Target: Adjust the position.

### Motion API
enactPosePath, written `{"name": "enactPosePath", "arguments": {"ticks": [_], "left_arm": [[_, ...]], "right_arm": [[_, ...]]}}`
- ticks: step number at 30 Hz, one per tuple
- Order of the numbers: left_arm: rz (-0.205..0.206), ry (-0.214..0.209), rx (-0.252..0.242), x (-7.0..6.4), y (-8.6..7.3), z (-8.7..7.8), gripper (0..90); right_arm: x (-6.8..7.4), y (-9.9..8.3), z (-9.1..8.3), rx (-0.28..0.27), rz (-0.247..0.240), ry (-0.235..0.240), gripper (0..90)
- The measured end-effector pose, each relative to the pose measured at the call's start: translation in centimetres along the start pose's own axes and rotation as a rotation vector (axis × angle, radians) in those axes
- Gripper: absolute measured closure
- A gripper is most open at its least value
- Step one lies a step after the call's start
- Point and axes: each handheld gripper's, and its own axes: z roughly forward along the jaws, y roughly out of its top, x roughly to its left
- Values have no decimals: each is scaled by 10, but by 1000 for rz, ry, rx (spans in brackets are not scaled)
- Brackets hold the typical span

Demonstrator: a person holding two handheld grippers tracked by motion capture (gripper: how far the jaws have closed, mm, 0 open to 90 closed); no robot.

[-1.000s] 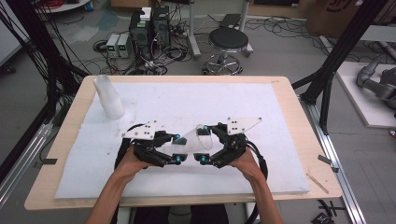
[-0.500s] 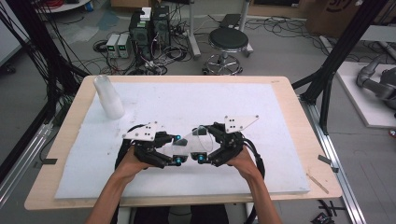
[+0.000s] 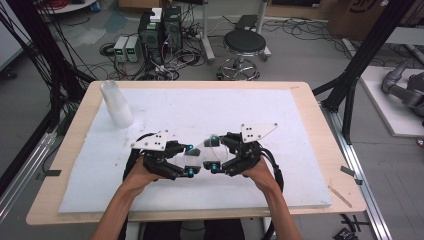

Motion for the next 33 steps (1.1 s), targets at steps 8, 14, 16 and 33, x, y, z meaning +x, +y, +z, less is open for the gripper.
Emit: {"name": "enactPosePath", "arguments": {"ticks": [8, 14, 16, 33], "left_arm": [[7, 5, 9, -1, 0, 0, 408], [-26, 81, 45, -1, 1, 4, 55], [-35, 88, 46, 0, 1, 3, 17], [-38, 334, 151, -5, -13, -24, 17]], "right_arm": [[0, 0, 0, -10, 0, -1, 333], [0, 0, -1, -19, 4, -4, 334], [0, 0, -1, -19, 6, -11, 334], [-7, 4, -10, 59, 33, -152, 330]]}}
